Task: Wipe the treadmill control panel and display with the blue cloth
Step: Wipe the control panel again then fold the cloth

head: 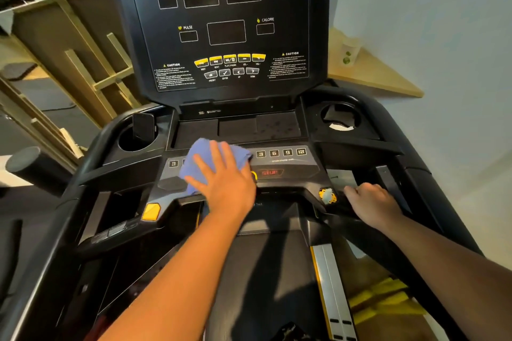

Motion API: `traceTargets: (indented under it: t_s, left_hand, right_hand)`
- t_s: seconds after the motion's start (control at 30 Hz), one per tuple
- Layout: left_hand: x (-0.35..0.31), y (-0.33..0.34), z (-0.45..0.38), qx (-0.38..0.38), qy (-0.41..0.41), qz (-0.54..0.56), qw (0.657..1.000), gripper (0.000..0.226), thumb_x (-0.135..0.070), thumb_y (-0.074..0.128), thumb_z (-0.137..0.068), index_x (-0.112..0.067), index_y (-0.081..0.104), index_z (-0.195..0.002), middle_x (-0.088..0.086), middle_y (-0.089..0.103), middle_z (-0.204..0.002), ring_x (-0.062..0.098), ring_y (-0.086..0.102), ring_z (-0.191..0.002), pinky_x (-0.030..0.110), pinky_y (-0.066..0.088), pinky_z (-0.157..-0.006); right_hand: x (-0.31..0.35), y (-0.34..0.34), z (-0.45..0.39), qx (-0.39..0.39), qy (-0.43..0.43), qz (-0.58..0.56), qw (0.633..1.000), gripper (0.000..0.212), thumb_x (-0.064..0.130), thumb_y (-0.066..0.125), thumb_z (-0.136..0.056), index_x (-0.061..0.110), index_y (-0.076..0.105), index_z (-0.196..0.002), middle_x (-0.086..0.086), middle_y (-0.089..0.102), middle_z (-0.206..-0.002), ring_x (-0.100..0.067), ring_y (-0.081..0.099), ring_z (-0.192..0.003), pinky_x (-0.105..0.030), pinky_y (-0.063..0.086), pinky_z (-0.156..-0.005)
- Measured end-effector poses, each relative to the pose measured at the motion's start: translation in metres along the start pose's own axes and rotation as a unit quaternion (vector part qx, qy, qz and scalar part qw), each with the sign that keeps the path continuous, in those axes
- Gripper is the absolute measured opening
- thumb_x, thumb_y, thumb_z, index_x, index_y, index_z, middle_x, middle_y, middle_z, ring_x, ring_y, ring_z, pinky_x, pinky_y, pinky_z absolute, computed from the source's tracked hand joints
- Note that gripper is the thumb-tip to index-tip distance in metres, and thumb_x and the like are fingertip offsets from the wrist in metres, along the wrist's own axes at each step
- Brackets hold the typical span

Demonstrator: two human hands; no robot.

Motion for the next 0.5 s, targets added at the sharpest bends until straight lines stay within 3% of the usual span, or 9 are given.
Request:
traceTargets:
  t_s: [0.13,0.23,0.3,0.4,0.5]
  left_hand:
    - [-0.076,0.028,0.030,0.047,0.214,-0.088,0.972,0.069,-0.051,0.023,-0.106,-0.026,-0.006,-0.163,-0.004,-0.016,-0.171,0.043,-0.019,-0.154,0.075,-0.006,-0.116]
    - [-0.107,0.045,0.052,0.087,0.408,-0.155,0.896,0.070,-0.050,0.029,-0.107,-0.026,-0.004,-0.164,-0.001,-0.014,-0.171,0.041,-0.020,-0.154,0.072,-0.004,-0.118]
    - [-0.099,0.041,0.052,0.084,0.506,-0.145,0.846,0.068,-0.045,0.036,-0.107,-0.027,0.005,-0.165,-0.003,-0.003,-0.172,0.035,-0.011,-0.157,0.065,-0.004,-0.122]
    - [-0.053,0.027,0.032,0.059,0.550,-0.124,0.824,0.064,-0.042,0.036,-0.105,-0.028,0.016,-0.164,-0.005,0.010,-0.172,0.026,0.001,-0.159,0.055,0.001,-0.127]
    - [0.010,0.005,0.005,0.019,0.458,-0.097,0.883,0.064,-0.047,0.028,-0.102,-0.029,0.021,-0.162,-0.007,0.016,-0.170,0.024,0.009,-0.158,0.058,0.012,-0.125]
  right_hand:
    - [-0.002,0.001,-0.001,0.012,0.028,0.001,1.000,0.049,0.043,0.035,-0.099,0.013,0.063,-0.072,-0.008,0.061,-0.076,-0.020,0.057,-0.075,-0.037,0.042,-0.070]
    - [0.002,0.003,-0.001,0.026,0.000,0.063,0.998,0.043,0.044,0.029,-0.099,0.023,0.051,-0.068,-0.001,0.053,-0.073,-0.026,0.057,-0.080,-0.039,0.043,-0.073]
    - [0.005,-0.001,0.001,0.014,-0.001,0.089,0.996,0.043,0.043,0.031,-0.102,0.024,0.045,-0.066,0.000,0.049,-0.068,-0.028,0.056,-0.077,-0.040,0.046,-0.073]
    - [0.003,0.000,0.002,0.016,0.009,0.080,0.997,0.045,0.040,0.032,-0.103,0.020,0.049,-0.066,-0.003,0.052,-0.068,-0.021,0.054,-0.070,-0.036,0.041,-0.065]
    - [-0.003,0.005,-0.001,0.031,0.015,0.048,0.998,0.047,0.038,0.030,-0.101,0.015,0.058,-0.070,-0.007,0.058,-0.072,-0.018,0.055,-0.070,-0.036,0.037,-0.061]
Point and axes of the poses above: each hand's wrist, its own z-axis away from the middle knuckle, its own y-axis out of the palm, x = y × z, the point moved 5 cm from there along -z, towards the middle knuckle
